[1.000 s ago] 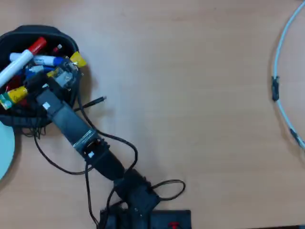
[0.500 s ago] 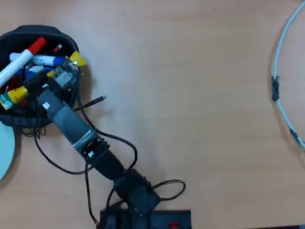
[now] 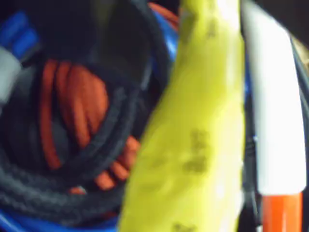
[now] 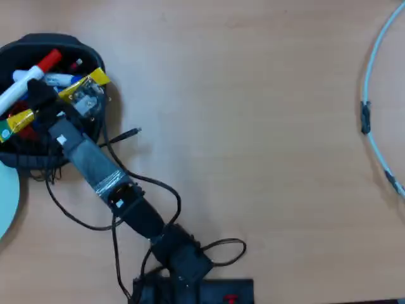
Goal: Pick up the yellow instant coffee stick, then put it in the black bowl
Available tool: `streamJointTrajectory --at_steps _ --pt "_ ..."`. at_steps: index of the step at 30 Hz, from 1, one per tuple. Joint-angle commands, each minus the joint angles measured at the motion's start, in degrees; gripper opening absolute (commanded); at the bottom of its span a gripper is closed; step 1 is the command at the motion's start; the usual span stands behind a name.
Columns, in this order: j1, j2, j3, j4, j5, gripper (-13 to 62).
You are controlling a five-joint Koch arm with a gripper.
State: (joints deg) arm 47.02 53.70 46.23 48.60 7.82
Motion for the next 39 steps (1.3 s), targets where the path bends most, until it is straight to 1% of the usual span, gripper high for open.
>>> streamJointTrajectory --at_steps 1,9,13,17,28,31,34,39 --pt "-0.2 1.1 -4.9 -0.2 0.4 52.9" --pt "-0.3 3.0 -5.6 18.5 0.9 54.1" --pt "-0.3 9.7 -5.1 27.2 3.3 54.1" --pt "-0.3 15.1 -5.0 31.2 3.5 54.1" --pt "1.6 21.5 -4.2 40.2 3.0 54.2" --pt "2.8 25.0 1.0 41.5 2.9 54.3" --pt "4.0 34.9 9.9 40.4 1.5 54.6" --pt "6.7 49.7 31.3 29.2 -0.4 53.9"
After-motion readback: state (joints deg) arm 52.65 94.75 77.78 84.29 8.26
